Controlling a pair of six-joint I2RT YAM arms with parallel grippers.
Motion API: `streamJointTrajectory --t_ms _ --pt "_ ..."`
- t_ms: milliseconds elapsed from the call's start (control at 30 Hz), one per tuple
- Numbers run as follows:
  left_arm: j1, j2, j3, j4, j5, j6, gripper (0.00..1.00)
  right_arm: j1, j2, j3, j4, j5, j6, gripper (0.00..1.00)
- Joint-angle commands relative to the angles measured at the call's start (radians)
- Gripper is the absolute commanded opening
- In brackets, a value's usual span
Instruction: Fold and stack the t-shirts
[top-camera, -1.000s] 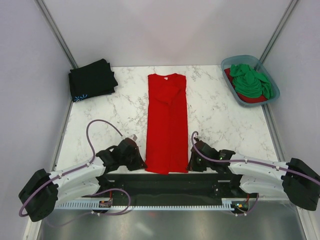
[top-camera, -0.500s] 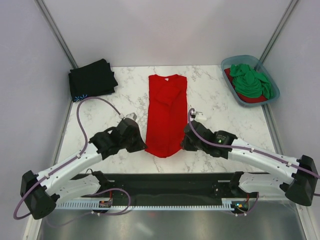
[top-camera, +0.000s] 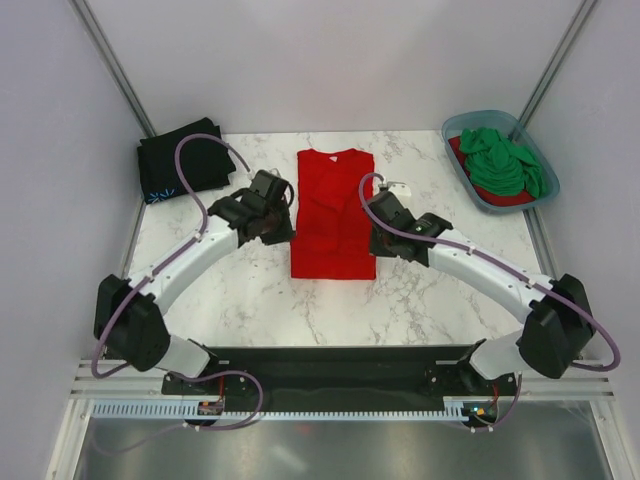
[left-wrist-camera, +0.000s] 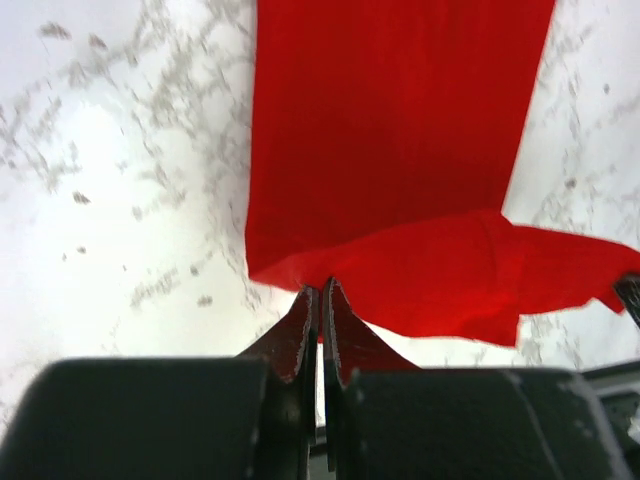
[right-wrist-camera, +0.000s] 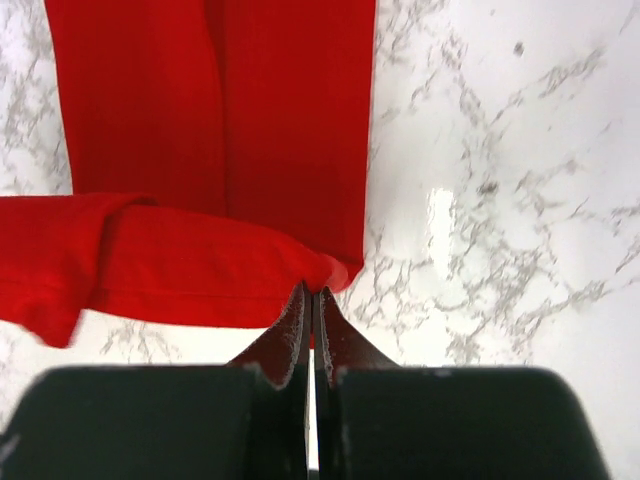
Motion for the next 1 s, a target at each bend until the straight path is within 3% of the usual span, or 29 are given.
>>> streamJointTrajectory --t_ms 0,600,700,767,800,833,900,967 --pt "0.053 0.107 0.107 0.014 0.013 0.098 0.02 -0.040 0.057 0.077 0.026 0.004 -0.088 0.00" --pt "0.172 0.549 0.440 0.011 0.142 0.167 0.02 -0.203 0.429 0.315 0.053 -0.098 -0.186 0.00" --pt "0.185 0.624 0.512 -0.012 0.179 0.184 0.09 -0.226 0.491 0.350 0.056 -0.108 -0.191 0.00" --pt "0.203 0.697 0.614 -0.085 0.181 0.187 0.22 -0.262 0.562 0.420 0.044 -0.160 -0.198 0.12" --pt "0.212 0.722 0.659 -0.108 0.193 0.186 0.33 -0.279 0.586 0.501 0.034 -0.174 -0.198 0.32" --pt "0.224 0.751 0.708 -0.136 0.204 0.186 0.38 -0.314 0.613 0.554 0.018 -0.194 -0.200 0.39" --pt "0.255 0.828 0.884 -0.223 0.225 0.199 0.41 -0.345 0.682 0.738 -0.055 -0.228 -0.212 0.50" --pt "0.287 0.874 1.076 -0.297 0.228 0.202 0.41 -0.370 0.700 0.845 -0.110 -0.236 -0.226 0.51"
